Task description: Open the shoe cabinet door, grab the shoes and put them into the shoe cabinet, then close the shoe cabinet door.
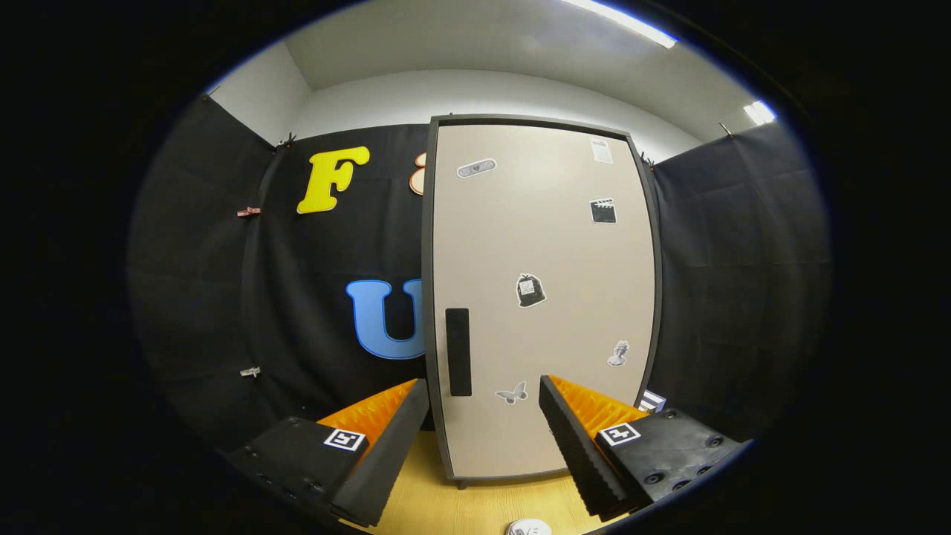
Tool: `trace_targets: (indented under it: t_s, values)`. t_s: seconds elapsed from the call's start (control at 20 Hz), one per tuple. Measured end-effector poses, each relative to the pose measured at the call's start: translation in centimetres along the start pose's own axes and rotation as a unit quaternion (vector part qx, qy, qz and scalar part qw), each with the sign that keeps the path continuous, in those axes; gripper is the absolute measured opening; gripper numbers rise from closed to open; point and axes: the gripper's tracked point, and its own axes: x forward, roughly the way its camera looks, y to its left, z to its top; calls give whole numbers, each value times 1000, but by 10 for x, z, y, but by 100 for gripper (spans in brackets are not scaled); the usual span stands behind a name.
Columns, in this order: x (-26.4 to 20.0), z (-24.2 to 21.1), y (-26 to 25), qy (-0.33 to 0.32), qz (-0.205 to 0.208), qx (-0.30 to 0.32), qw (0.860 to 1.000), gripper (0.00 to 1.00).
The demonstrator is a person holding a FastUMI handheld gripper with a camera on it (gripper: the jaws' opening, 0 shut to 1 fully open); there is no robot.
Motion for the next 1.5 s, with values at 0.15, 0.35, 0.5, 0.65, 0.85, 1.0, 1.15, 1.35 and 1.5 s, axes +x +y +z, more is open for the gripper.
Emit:
trace_targets:
  t_s: [0.15, 0.35, 0.5, 0.65, 0.85, 1.0, 1.15, 1.35, 1.5]
  values:
    - [3, 0, 3, 0, 0, 2, 1000, 98]
    - [16, -2, 9, 0, 3, 5, 1000, 98]
    - [30, -5, 13, 3, 2, 2, 1000, 98]
    - [51, -9, 17, 4, -2, 4, 1000, 98]
    - [87, -18, 20, 12, -8, 4, 1000, 97]
    - [113, -26, 22, 13, -11, 7, 1000, 94]
    - [135, -32, 21, 15, -17, 5, 1000, 93]
    - [155, -37, 23, 19, -18, 3, 1000, 93]
    - [163, -42, 21, 26, -22, 5, 999, 85]
